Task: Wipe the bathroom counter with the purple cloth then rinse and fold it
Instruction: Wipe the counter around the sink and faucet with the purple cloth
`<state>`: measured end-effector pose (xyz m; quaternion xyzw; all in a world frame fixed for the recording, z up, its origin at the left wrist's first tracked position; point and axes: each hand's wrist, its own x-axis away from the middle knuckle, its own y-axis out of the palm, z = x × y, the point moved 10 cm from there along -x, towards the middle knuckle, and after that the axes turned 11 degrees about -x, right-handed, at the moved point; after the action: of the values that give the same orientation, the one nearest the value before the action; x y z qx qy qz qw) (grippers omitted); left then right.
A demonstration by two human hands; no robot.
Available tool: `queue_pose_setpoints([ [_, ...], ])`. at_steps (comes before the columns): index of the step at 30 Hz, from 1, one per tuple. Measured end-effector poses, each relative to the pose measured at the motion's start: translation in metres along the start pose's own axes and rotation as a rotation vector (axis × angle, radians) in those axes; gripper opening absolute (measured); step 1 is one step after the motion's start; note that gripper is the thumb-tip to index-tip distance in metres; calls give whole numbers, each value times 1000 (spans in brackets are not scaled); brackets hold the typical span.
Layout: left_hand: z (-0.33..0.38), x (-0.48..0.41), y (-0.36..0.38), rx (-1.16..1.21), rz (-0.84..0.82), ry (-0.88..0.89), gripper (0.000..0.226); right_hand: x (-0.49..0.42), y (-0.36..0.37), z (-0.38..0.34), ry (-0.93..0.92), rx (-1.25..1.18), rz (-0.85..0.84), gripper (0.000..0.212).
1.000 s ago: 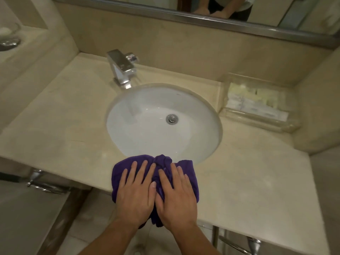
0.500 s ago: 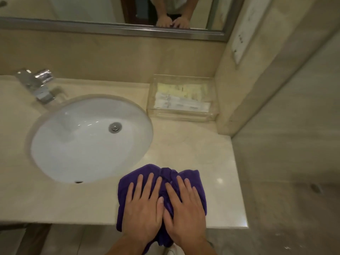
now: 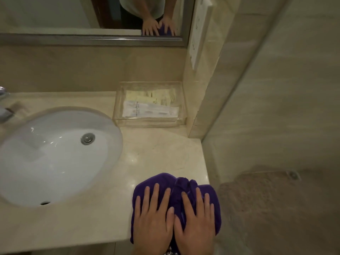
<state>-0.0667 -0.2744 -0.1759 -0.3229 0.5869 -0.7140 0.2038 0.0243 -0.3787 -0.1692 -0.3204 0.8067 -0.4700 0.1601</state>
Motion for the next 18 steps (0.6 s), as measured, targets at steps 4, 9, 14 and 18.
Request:
queue_pose_setpoints([
  [4, -14, -16, -1, 18, -18, -10, 60, -17, 9, -16, -62, 41, -18, 62],
  [9, -34, -56, -18, 6, 24, 35, 54, -54, 18, -42, -62, 11, 21, 58],
  [14, -68, -115, -37, -22, 77, 31, 52, -112, 30, -76, -68, 21, 40, 58],
  [18, -82, -157, -48, -43, 94, 59, 52, -152, 38, -90, -56, 77, 57, 58],
])
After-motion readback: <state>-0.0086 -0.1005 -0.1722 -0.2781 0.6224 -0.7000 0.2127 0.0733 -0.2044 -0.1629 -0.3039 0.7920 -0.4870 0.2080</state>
